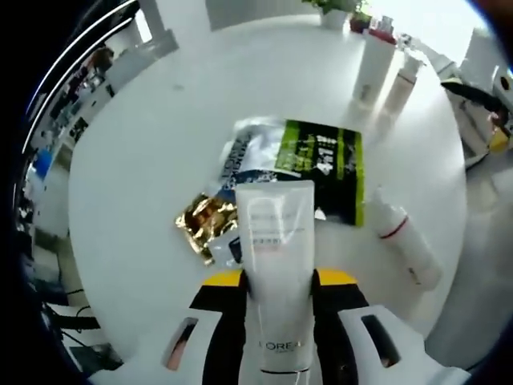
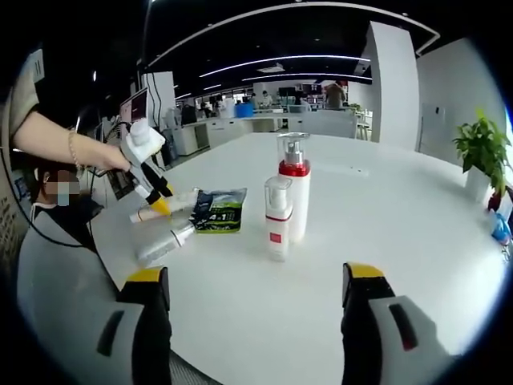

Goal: Arrange the skincare products in the storage area until every visible bottle or jar stands upright without overlapping.

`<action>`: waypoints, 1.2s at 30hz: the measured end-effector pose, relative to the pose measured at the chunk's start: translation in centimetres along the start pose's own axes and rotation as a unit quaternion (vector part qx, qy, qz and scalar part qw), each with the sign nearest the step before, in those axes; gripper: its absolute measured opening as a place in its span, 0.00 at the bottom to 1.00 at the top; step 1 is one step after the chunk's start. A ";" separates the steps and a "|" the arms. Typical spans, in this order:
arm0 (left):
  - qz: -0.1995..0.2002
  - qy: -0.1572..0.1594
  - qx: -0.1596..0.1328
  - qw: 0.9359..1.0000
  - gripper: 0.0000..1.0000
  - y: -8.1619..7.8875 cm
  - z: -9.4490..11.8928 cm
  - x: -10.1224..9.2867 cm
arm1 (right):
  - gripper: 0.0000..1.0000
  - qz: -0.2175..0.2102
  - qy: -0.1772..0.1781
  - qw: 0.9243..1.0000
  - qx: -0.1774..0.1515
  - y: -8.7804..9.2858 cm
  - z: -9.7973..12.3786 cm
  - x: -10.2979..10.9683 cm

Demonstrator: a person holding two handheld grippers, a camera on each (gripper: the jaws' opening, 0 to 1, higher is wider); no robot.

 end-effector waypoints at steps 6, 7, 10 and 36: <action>0.015 -0.004 -0.045 0.999 0.28 0.2 0.7 -0.8 | 0.87 0.000 -0.004 1.000 0.001 0.0 0.0 0.1; 0.022 -0.006 -0.053 0.998 0.28 0.2 1.0 -0.9 | 0.87 0.000 -0.004 1.000 0.001 0.0 0.0 0.1; 0.027 -0.011 -0.068 0.997 0.28 0.3 1.6 -1.2 | 0.87 0.002 -0.007 1.000 0.002 0.0 0.0 0.2; 0.045 -0.026 -0.187 0.981 0.27 -1.0 6.1 -4.2 | 0.86 0.003 -0.058 0.998 -0.010 -0.7 -0.3 1.9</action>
Point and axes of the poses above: the point that each gripper's makers call its tool centre point, and the gripper's own axes: z roughly backward along the fingers, x roughly to its left, y roughly out of its underside, the point moved 8 cm from there along z, roughly backward along the fingers, and after that the axes turned 7 degrees about -x, right-handed, at the moved point
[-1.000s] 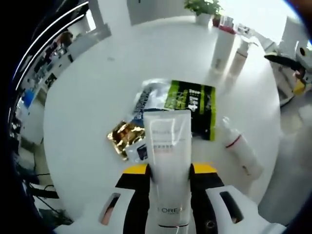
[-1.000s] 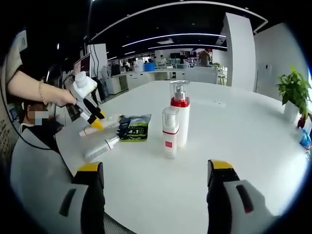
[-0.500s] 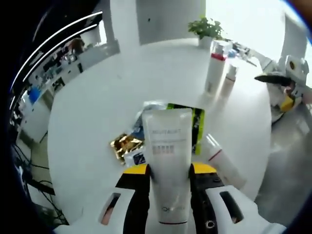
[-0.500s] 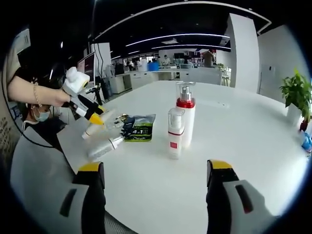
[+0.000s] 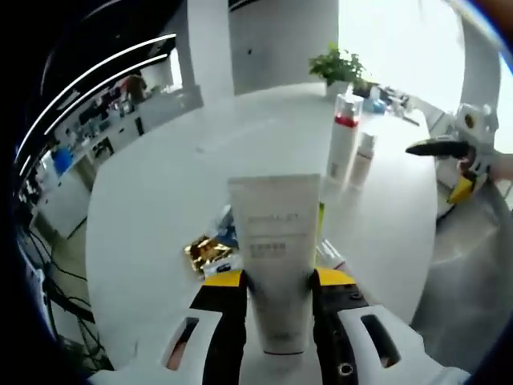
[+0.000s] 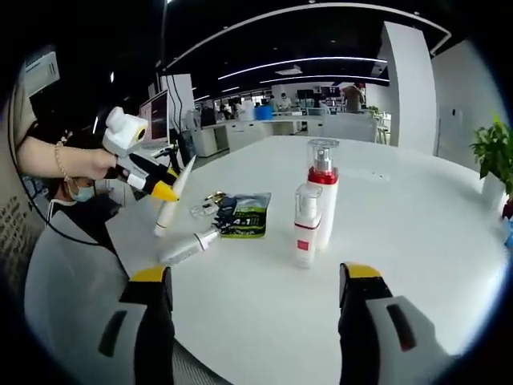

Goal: Arrange the skincare products in the storage area until every visible bottle or jar stands upright without overlapping.

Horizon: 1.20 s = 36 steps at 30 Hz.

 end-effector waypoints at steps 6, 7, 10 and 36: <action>0.000 -0.001 -0.014 1.000 0.27 -0.6 0.5 -0.4 | 0.86 -0.011 -0.013 1.000 -0.018 -1.0 -0.1 0.8; 0.001 -0.002 -0.017 1.000 0.27 -0.6 0.5 -0.5 | 0.85 -0.011 -0.015 1.000 -0.019 -1.1 -0.2 0.9; 0.004 -0.003 -0.022 1.000 0.27 -0.8 0.6 -0.7 | 0.85 -0.011 -0.022 0.999 -0.026 -1.6 -0.3 1.3; 0.011 -0.006 -0.109 0.994 0.27 -5.5 3.6 -6.2 | 0.77 -0.094 -0.082 0.983 -0.133 -8.2 -1.6 5.1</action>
Point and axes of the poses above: the point that each gripper's makers call its tool centre point, and the gripper's own axes: z roughly backward along the fingers, x roughly to its left, y roughly out of its underside, the point moved 8 cm from there along z, roughly backward along the fingers, and after that the axes turned 7 degrees about -x, right-handed, at the moved point
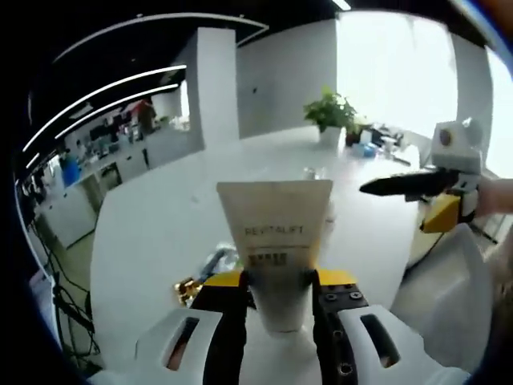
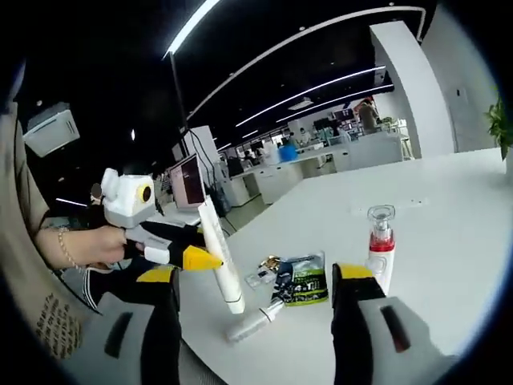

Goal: Arrange the skincare products in the storage area until every visible bottle or jar stands upright without overlapping.

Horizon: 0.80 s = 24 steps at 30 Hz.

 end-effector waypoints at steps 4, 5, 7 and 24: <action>-0.003 0.004 -0.012 1.000 0.27 -0.7 -0.2 -1.1 | 0.74 0.000 -0.013 1.000 -0.002 -0.5 -0.6 0.9; 0.001 0.001 -0.017 1.000 0.27 -0.7 -0.4 -1.4 | 0.73 -0.001 -0.016 1.000 -0.003 -0.6 -0.7 1.0; 0.003 0.003 -0.018 1.000 0.27 -0.6 -0.7 -2.0 | 0.71 -0.008 -0.021 1.000 -0.006 -0.8 -1.2 1.4; -0.020 0.046 -0.009 0.999 0.27 0.6 -0.8 -6.5 | 0.37 -0.023 -0.050 0.997 0.058 0.4 -2.6 3.5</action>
Point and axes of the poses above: the point that each gripper's makers call its tool centre point, and the gripper's own axes: z roughly backward along the fingers, x roughly to its left, y roughly out of its underside, the point moved 8 cm from there along z, roughly backward along the fingers, and after that the axes turned 7 degrees about -x, right-handed, at the moved point
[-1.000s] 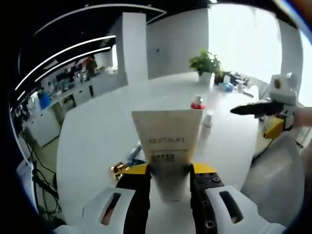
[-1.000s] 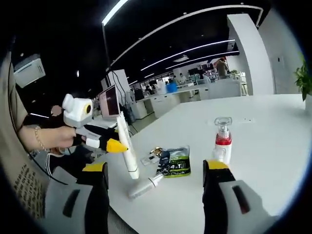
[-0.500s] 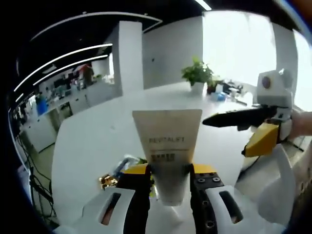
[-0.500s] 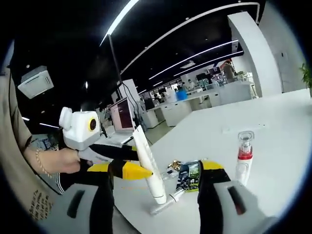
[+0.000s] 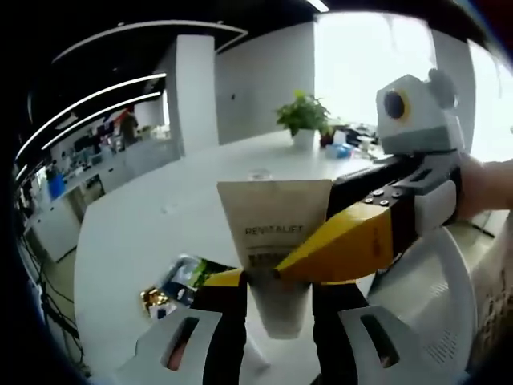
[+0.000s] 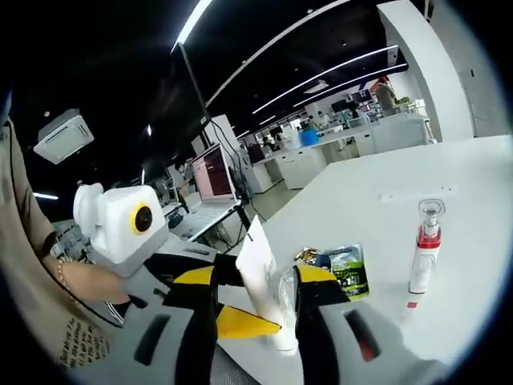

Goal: Arrange the skincare products in the storage area until every visible bottle or jar stands upright without overlapping.

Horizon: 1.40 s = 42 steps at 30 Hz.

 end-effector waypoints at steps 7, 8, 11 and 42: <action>-0.006 0.009 -0.003 1.000 0.27 0.1 0.6 -0.1 | 0.21 -0.006 0.026 1.000 0.014 0.8 -0.3 0.2; -0.006 0.011 -0.002 1.000 0.27 0.1 0.7 -0.1 | 0.20 -0.007 0.028 0.999 0.014 0.8 -0.4 0.3; -0.007 0.014 0.001 1.000 0.28 0.2 0.8 -0.1 | 0.15 0.005 0.035 0.999 0.014 0.8 -0.5 0.6; 0.011 0.200 0.034 0.979 0.21 -1.5 -0.3 -2.5 | 0.07 0.089 -0.189 0.975 0.075 -2.0 3.7 -1.3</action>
Point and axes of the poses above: the point that each gripper's makers call its tool centre point, and the gripper's own axes: z roughly backward along the fingers, x roughly to its left, y roughly out of its underside, the point moved 8 cm from there along z, roughly backward along the fingers, and after that the axes turned 7 degrees about -x, right-handed, at the moved point
